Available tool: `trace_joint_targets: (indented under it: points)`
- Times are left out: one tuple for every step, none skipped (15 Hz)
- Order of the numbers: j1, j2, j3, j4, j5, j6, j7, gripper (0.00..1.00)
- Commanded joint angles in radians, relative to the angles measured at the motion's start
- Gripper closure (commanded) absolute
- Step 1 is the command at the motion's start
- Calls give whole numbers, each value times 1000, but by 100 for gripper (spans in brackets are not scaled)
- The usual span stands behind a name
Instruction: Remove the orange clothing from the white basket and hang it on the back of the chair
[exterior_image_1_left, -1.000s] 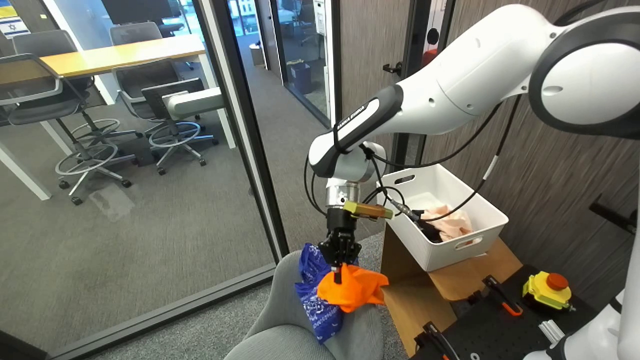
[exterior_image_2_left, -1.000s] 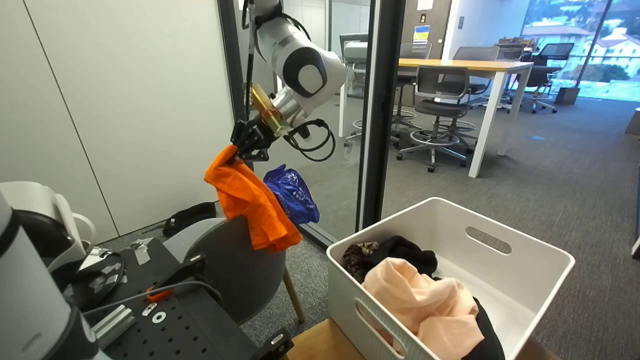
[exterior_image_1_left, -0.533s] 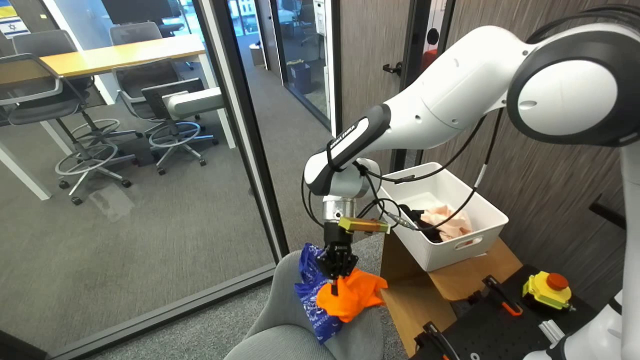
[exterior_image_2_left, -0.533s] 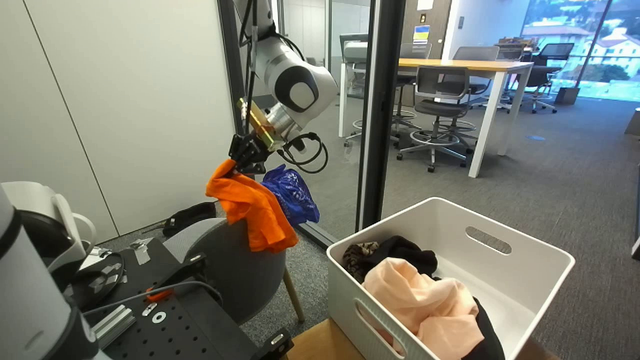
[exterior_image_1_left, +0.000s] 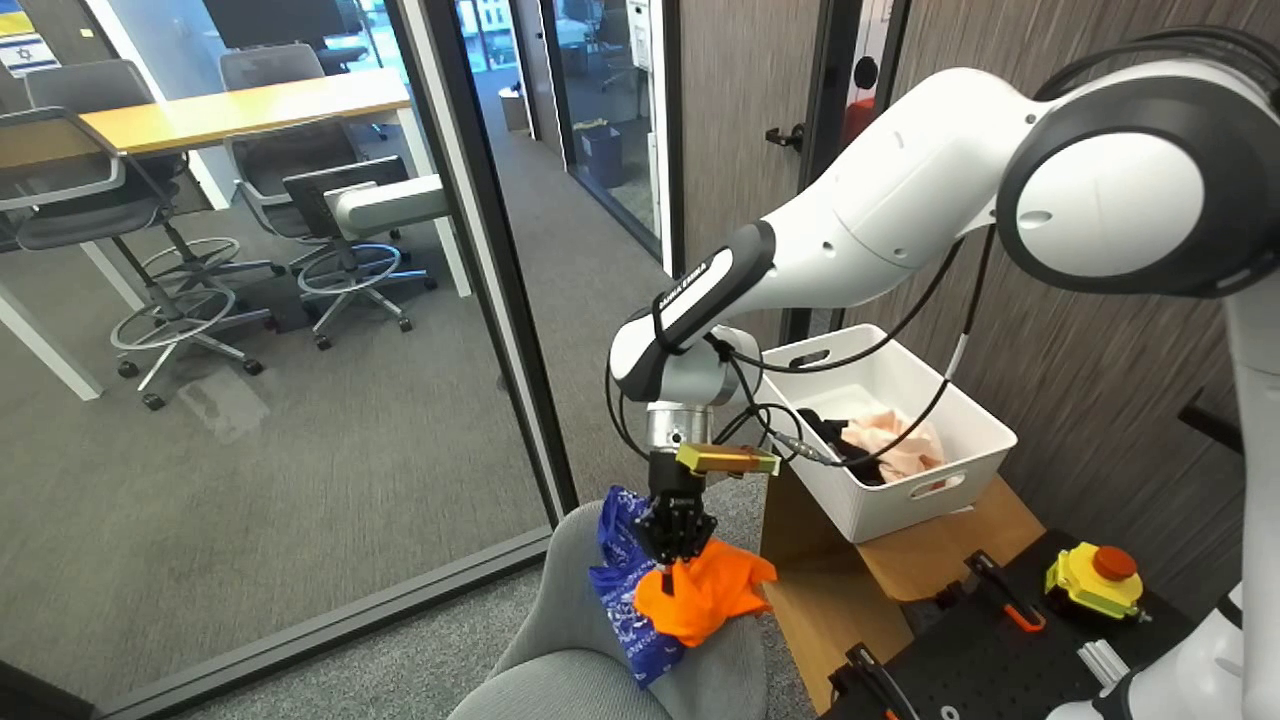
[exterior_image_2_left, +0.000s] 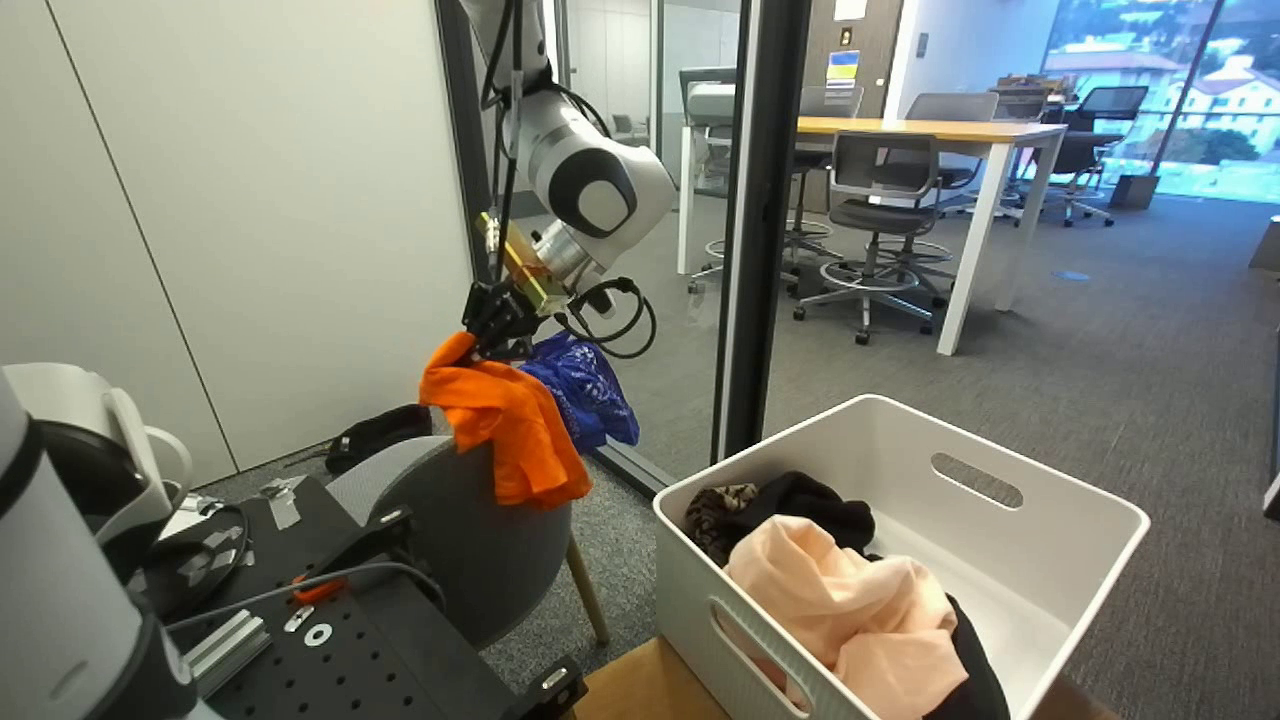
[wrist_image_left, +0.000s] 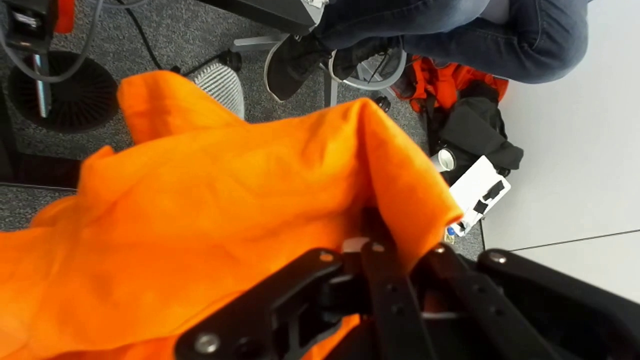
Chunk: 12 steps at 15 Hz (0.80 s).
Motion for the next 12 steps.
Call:
trace_joint_targets:
  points:
    - [0,-4,11,2,-15,11,25,64]
    - [1,-6,11,1,-17,12,26,56]
    - [3,-9,11,-1,-20,17,28,50]
    - [4,-10,11,-2,-23,21,29,43]
    - [5,-12,12,-3,-26,25,30,34]
    - [6,-14,12,-4,-30,29,32,27]
    - [7,-16,11,-5,-34,31,33,18]
    - [8,-20,11,-5,-40,32,35,12]
    - [11,-30,8,-6,-56,32,39,3]
    - [19,-45,1,-6,-97,24,55,0]
    - [24,-66,-5,-13,-140,24,70,0]
    - [29,-98,-12,-27,-193,29,92,0]
